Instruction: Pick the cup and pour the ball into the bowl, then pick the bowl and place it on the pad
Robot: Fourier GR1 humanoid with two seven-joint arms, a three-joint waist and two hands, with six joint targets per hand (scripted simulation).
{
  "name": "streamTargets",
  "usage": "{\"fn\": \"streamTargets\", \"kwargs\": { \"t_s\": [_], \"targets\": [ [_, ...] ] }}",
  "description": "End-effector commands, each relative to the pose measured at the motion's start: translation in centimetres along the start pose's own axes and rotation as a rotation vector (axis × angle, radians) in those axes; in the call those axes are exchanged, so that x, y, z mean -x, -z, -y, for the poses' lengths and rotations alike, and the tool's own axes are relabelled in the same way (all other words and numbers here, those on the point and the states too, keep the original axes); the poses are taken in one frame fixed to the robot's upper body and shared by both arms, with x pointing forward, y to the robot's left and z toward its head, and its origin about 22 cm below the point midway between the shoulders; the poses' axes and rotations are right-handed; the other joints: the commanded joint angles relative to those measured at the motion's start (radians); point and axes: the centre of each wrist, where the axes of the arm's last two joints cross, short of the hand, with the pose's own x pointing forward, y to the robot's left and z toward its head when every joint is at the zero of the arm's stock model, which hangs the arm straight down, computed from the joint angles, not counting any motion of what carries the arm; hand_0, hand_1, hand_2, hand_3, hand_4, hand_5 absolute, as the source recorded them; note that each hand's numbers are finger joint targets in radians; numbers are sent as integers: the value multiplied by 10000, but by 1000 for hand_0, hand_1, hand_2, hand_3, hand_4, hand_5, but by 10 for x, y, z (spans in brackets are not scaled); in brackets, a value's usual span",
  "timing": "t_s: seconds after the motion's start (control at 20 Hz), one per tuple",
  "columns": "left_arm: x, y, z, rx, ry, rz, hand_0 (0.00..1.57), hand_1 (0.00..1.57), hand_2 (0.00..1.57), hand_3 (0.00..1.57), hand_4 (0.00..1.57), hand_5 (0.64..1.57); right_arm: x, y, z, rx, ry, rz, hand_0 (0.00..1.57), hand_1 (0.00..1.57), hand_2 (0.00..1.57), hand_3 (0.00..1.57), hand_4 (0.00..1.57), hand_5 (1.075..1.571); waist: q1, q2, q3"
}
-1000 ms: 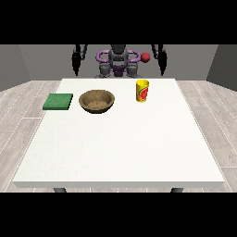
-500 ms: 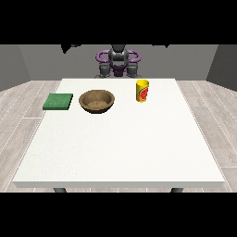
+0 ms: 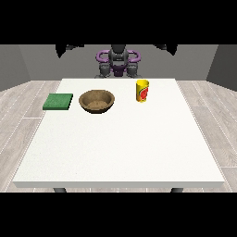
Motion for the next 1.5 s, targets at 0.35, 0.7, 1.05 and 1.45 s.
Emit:
{"fn": "streamTargets", "kwargs": {
  "t_s": [0.35,0.7,1.05,1.45],
  "targets": [
    [71,-8,-3,-330,74,939,0,0,0,0,0,1526,17,5,-3,-451,173,734,0,0,0,0,0,1571,-278,1258,-2],
    [108,11,45,-390,303,1825,0,0,0,0,0,1518,3,31,15,-509,-144,1754,0,0,0,0,0,1571,-747,2360,-3],
    [134,33,47,-926,523,1936,0,0,0,0,0,1517,13,37,5,-797,192,2144,0,0,0,0,0,1570,-993,2886,-3],
    [166,23,49,-1053,811,2068,0,0,0,0,0,1521,22,32,-6,-1009,170,2055,0,0,0,0,0,1571,-1183,2955,-6]
  ]
}}
